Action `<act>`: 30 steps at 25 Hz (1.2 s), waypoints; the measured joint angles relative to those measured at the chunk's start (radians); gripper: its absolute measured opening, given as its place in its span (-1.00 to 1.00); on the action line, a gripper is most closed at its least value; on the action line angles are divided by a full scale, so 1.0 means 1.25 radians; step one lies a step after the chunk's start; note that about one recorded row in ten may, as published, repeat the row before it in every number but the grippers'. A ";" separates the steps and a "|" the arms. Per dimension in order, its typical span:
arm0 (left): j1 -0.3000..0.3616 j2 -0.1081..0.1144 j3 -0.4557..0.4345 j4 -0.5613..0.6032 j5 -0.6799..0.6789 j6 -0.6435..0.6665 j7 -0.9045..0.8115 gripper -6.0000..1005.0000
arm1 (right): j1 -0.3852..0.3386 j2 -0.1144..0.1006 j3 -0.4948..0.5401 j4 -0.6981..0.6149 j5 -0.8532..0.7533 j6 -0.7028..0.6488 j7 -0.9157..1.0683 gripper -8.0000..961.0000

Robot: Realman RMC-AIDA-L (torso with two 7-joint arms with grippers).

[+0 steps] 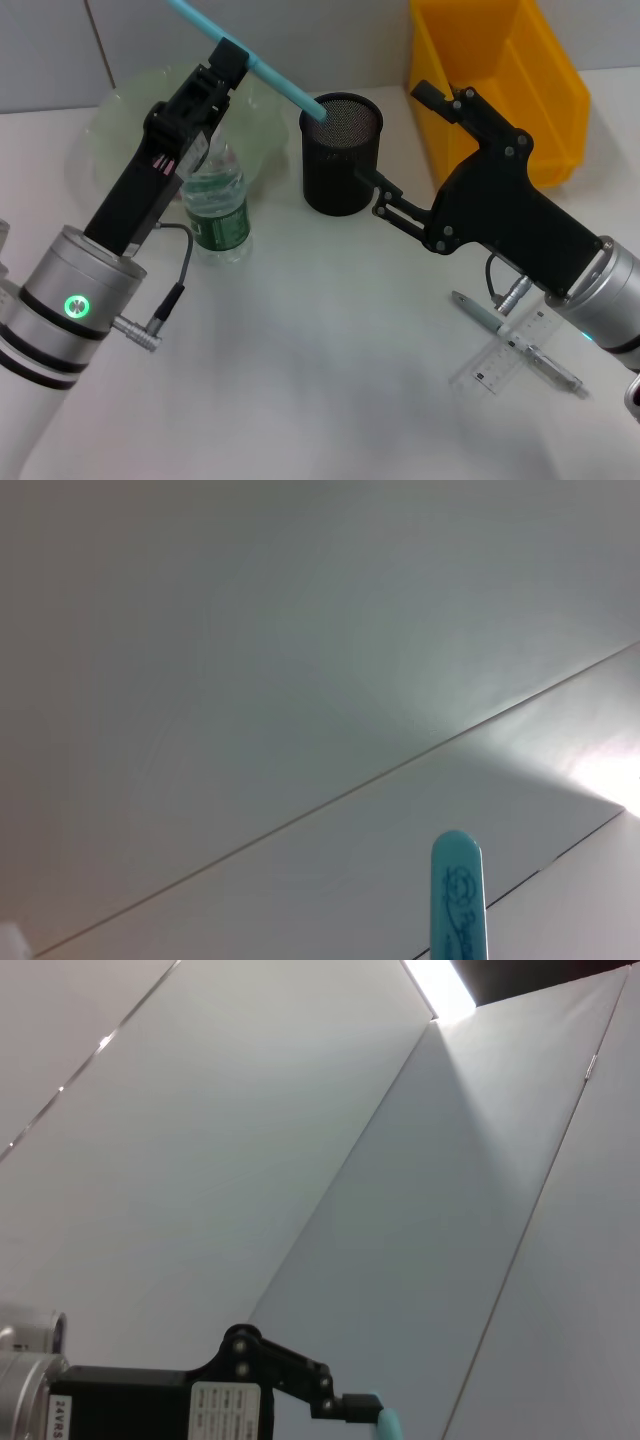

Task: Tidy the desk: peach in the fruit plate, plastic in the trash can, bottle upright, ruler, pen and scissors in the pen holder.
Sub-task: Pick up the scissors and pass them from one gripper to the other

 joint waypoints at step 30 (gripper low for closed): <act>0.015 0.000 -0.132 -0.069 0.136 -0.050 0.052 -0.56 | 0.050 0.003 0.014 0.032 0.000 0.045 -0.064 0.55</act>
